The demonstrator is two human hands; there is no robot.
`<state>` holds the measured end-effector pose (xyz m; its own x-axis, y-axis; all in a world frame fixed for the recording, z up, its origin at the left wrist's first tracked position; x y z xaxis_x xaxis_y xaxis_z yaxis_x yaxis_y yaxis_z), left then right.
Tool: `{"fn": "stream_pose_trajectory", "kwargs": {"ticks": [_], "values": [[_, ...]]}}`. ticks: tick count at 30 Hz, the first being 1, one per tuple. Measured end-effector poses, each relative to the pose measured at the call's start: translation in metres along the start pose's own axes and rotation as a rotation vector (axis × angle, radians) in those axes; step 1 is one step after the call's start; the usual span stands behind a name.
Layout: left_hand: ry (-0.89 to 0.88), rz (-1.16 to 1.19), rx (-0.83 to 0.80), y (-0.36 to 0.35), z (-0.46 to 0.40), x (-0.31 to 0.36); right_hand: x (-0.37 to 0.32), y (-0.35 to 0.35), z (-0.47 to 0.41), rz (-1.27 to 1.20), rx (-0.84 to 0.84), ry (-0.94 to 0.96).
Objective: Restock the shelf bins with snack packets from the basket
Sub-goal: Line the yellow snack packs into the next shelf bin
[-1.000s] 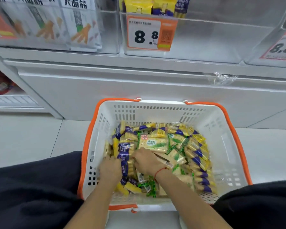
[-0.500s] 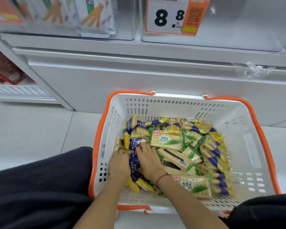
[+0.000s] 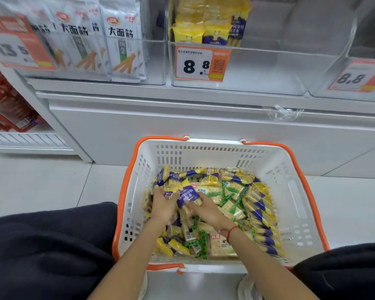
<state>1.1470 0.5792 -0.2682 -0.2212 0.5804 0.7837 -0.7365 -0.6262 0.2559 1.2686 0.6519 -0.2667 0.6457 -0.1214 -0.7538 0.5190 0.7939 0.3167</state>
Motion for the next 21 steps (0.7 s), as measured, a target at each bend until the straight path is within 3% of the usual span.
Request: {"fn": "stream_pose_trajectory", "kwargs": {"ticks": [3, 10, 19, 21], "values": [[0.145, 0.05, -0.249, -0.033, 0.019, 0.021, -0.005, 0.024, 0.022, -0.198, 0.015, -0.037], [0.17, 0.118, -0.394, -0.06, 0.051, 0.055, -0.015, 0.055, 0.058, -0.33, 0.105, 0.0], [0.144, 0.109, -0.375, -0.085, 0.065, 0.029, -0.019, 0.073, 0.094, -0.067, -0.087, -0.007], [0.188, 0.105, -0.375, -0.087, 0.065, 0.025, 0.0, 0.095, 0.085, 0.005, -0.009, -0.053]]}}
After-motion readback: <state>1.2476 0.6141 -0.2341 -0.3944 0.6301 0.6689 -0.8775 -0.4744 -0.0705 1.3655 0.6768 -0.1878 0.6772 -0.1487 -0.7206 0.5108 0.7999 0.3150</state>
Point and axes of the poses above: each hand's wrist, its own z-axis away from the middle knuckle, its own y-axis out of the back of the hand, x = y × z, the point moved 8 cm from there along -z, towards the middle knuckle, and after that the axes turned 1 degree about x, right-handed, at the moved point
